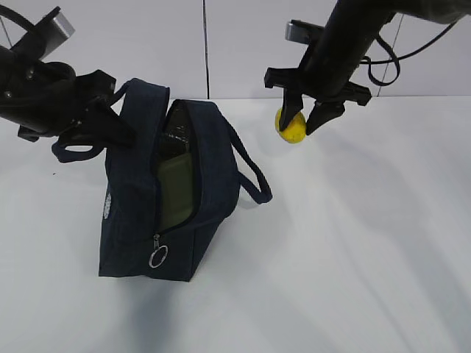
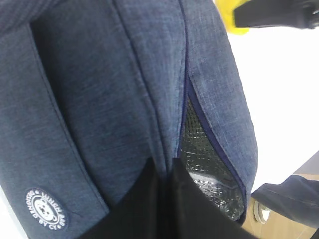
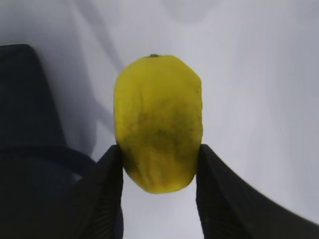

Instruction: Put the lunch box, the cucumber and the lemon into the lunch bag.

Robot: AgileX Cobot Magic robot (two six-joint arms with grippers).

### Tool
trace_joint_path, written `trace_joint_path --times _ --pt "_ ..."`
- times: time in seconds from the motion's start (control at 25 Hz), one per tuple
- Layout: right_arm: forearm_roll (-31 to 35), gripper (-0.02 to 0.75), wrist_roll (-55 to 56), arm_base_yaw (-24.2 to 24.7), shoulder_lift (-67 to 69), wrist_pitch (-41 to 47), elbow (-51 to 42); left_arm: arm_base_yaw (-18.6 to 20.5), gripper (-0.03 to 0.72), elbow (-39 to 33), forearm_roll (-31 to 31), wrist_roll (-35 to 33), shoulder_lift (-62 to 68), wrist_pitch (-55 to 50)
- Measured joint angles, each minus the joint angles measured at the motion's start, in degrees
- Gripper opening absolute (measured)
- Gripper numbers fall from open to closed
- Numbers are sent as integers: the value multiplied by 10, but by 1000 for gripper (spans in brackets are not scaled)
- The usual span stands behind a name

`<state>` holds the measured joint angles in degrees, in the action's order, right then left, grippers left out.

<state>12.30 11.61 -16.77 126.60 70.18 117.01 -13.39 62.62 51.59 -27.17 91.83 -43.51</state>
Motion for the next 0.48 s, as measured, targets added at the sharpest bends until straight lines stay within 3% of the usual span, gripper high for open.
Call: trace_joint_path --times 0.2,0.48 --pt "35 347 -39 0 -42 2 0 0 -1 0 0 0 0 -1" --pt "191 347 -107 -1 -66 4 1 0 -1 0 0 0 0 -2"
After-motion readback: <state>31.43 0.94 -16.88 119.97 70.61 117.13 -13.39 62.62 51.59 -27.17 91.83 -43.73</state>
